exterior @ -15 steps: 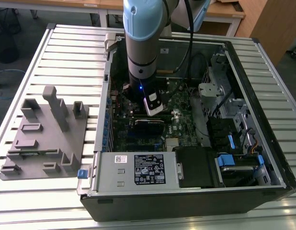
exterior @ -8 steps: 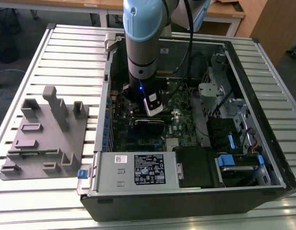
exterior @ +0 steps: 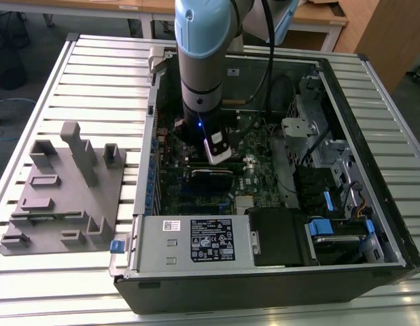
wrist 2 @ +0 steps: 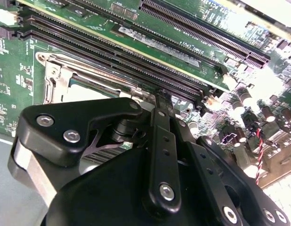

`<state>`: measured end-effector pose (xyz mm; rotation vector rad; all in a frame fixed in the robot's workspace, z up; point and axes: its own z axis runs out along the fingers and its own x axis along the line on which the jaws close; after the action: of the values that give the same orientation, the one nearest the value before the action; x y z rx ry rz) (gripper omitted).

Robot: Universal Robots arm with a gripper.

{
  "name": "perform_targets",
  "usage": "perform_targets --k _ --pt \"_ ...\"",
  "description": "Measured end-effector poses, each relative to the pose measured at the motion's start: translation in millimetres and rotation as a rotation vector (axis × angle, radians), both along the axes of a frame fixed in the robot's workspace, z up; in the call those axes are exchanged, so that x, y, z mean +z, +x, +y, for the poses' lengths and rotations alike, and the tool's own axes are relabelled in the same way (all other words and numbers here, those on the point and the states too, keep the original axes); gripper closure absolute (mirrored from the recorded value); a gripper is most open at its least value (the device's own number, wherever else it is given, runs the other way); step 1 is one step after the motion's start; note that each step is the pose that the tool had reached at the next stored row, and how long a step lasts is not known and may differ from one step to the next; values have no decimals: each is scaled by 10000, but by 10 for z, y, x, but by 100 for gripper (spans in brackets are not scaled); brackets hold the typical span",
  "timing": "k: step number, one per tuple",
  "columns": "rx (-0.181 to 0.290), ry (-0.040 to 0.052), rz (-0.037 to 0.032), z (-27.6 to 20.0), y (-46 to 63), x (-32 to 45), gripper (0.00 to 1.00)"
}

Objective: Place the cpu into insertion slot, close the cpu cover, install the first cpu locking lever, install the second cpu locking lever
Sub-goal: 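Install the second cpu locking lever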

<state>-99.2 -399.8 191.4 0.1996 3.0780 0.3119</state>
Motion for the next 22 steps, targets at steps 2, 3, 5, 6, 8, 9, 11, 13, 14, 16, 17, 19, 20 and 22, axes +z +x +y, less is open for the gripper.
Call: perform_targets --k 2,3,5,6,8,9,11,13,14,16,17,19,20,22 --pt "0 -3 3 0 0 32 90" --pt "0 -8 6 -1 -1 48 90" --pt "1 -7 5 -1 0 58 90" --pt "0 -6 4 -1 0 58 90" --pt "1 -11 7 -2 -1 60 90" --pt "0 -10 7 -1 -1 61 90" --pt "2 -14 9 -1 -1 76 90" --pt "1 -11 7 2 -1 110 90" --pt "0 -10 7 2 -1 133 90" --pt "0 -11 7 3 -1 187 90" --pt "1 -10 7 3 -1 219 90" --pt "0 -10 8 4 0 253 90" --pt "0 -7 5 5 8 252 90" --pt "0 -10 7 7 49 253 90"
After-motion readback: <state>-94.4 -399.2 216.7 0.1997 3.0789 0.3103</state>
